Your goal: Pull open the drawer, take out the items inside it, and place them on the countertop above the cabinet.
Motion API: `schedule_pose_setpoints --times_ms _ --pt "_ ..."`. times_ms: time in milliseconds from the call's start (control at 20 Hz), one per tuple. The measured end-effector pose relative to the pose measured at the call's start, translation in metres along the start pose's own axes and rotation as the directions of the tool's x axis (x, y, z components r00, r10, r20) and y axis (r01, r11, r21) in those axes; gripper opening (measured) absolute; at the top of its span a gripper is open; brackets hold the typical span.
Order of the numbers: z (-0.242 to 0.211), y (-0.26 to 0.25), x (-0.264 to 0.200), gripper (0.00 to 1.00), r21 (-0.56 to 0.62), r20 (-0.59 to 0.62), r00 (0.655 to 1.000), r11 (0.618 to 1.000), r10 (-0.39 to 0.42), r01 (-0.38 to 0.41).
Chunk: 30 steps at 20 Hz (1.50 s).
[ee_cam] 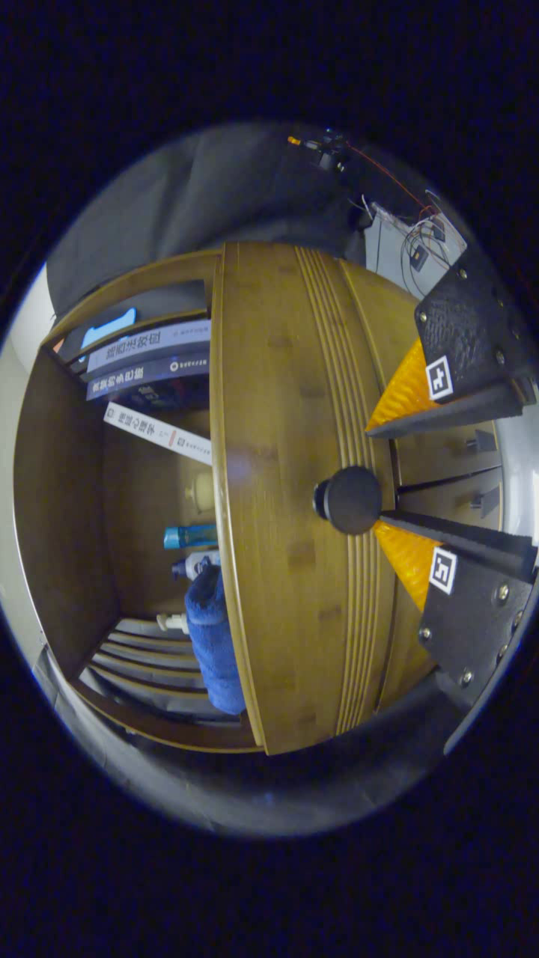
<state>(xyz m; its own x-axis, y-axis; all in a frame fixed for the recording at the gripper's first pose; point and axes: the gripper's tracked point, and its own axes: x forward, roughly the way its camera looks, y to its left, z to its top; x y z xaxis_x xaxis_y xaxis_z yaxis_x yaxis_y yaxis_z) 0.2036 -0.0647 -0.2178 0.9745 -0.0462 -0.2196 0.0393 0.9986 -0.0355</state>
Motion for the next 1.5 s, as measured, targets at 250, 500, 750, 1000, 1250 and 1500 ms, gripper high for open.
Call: schedule_pose_setpoints --times_ms 250,500,750,1000,1250,1500 --pt "0.033 -0.001 0.013 0.57 0.039 0.030 0.999 0.999 -0.013 0.012" --pt "0.033 0.004 0.019 0.40 -0.013 0.007 1.000 1.000 -0.015 0.016" --pt "0.030 0.006 0.021 0.39 0.023 0.040 0.999 1.000 -0.003 0.002" --pt "0.029 0.003 0.014 0.30 -0.052 -0.029 1.000 0.999 0.011 -0.012" --pt "0.025 0.000 -0.015 0.31 -0.067 -0.027 0.999 0.997 -0.030 0.028" --pt "0.019 -0.005 -0.064 0.31 -0.072 -0.018 1.000 0.997 -0.019 0.018"
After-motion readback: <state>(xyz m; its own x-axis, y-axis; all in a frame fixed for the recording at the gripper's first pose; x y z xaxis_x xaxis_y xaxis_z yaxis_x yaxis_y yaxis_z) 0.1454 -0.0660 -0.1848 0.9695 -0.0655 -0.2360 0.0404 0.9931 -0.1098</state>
